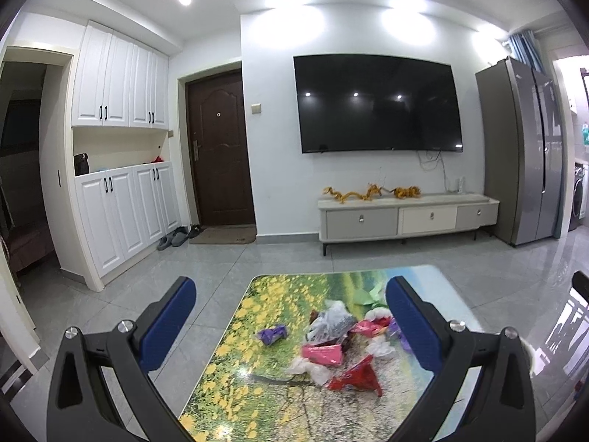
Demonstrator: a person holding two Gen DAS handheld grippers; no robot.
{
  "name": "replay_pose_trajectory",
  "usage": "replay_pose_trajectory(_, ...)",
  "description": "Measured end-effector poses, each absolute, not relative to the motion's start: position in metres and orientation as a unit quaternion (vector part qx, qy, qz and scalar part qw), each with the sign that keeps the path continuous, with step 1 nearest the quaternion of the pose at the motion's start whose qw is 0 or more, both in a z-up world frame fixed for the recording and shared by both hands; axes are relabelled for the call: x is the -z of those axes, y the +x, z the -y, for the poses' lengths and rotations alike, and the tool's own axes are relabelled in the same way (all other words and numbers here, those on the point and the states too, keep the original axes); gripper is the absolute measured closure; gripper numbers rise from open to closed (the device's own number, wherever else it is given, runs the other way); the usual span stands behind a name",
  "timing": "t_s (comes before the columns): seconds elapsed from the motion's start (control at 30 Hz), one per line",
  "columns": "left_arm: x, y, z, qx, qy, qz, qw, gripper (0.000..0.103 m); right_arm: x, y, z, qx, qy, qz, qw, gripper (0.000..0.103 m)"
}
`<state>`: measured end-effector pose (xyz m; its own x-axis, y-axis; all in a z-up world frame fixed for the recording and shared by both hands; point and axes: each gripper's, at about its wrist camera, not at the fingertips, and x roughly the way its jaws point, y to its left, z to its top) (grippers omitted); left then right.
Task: Collect trash
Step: 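Approach the coffee table with both tools open, then grasp the red snack wrapper with the left tool while the right tool grasps white plastic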
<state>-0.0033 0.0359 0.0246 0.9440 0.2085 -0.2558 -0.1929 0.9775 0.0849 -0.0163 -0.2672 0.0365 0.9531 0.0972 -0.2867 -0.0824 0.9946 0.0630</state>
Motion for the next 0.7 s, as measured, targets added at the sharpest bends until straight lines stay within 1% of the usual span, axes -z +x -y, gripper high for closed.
replay_pose_trajectory(0.27,0.010,0.027,-0.041,-0.059,0.033,-0.186,0.980,0.000,-0.013,0.022,0.266,-0.065,0.035,-0.196,0.978,0.000)
replay_pose_trajectory(0.4,0.041,0.046,-0.031,0.006,0.031,-0.231,0.973,0.000,0.007,0.047,0.261,-0.077,0.037,-0.230,0.969,0.001)
replay_pose_trajectory(0.5,0.068,0.060,-0.016,0.046,0.048,-0.264,0.962,0.000,0.023,0.066,0.254,-0.091,0.029,-0.256,0.962,0.004)
replay_pose_trajectory(0.6,0.092,0.077,-0.008,0.069,0.057,-0.297,0.951,0.004,0.038,0.085,0.245,-0.107,0.023,-0.282,0.953,0.007)
replay_pose_trajectory(0.67,0.106,0.091,-0.008,0.082,0.048,-0.317,0.944,0.011,0.046,0.097,0.242,-0.114,0.018,-0.295,0.949,0.009)
replay_pose_trajectory(0.7,0.112,0.098,-0.009,0.088,0.043,-0.324,0.941,0.012,0.051,0.102,0.239,-0.117,0.015,-0.303,0.946,0.010)
